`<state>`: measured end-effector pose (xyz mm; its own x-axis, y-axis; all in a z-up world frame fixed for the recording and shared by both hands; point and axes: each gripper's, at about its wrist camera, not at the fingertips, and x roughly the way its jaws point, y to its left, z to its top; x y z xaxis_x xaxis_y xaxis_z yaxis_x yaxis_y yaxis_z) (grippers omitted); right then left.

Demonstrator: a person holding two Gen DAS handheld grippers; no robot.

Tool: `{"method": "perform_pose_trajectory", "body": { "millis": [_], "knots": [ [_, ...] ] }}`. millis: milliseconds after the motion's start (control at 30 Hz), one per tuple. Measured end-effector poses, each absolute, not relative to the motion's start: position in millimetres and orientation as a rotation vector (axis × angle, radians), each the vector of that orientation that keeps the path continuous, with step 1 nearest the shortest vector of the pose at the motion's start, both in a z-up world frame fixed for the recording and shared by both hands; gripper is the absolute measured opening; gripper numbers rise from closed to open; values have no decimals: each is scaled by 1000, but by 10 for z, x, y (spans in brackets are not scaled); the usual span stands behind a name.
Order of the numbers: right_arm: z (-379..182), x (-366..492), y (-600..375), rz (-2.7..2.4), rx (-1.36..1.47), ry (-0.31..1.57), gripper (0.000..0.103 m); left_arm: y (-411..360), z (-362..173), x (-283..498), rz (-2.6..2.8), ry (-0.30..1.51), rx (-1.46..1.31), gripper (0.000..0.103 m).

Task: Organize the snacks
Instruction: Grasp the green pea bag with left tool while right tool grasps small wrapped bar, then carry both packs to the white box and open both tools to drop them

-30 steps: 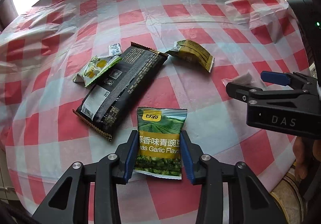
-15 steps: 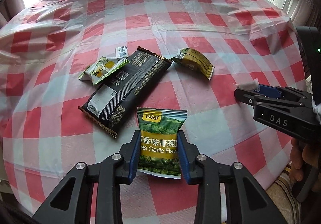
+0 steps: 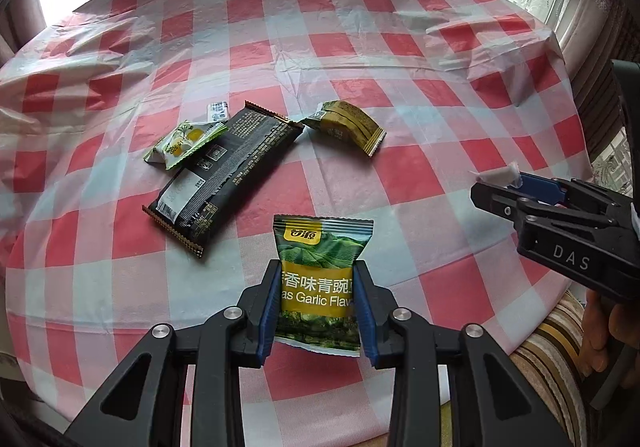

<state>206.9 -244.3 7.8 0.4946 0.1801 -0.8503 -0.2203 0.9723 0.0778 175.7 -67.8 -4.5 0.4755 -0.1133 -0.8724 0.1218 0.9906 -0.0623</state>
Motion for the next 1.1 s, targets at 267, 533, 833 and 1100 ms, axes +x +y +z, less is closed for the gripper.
{"method": "perform_pose_trajectory", "body": {
  "millis": [267,533,833,1100],
  "knots": [
    [184,1737,-2847,207,-15,1003,54,-1080,76,1611,-224,1054,40,35],
    [201,1420,-3380,153,28,993,54,-1674,179,1450,-342,1048,96,35],
    [156,1071,-4072,61,95,985,54,-2389,233,1265,-466,1051,188,35],
    [14,768,-4747,-59,174,999,54,-2958,202,1095,-597,1080,226,35]
  ]
}}
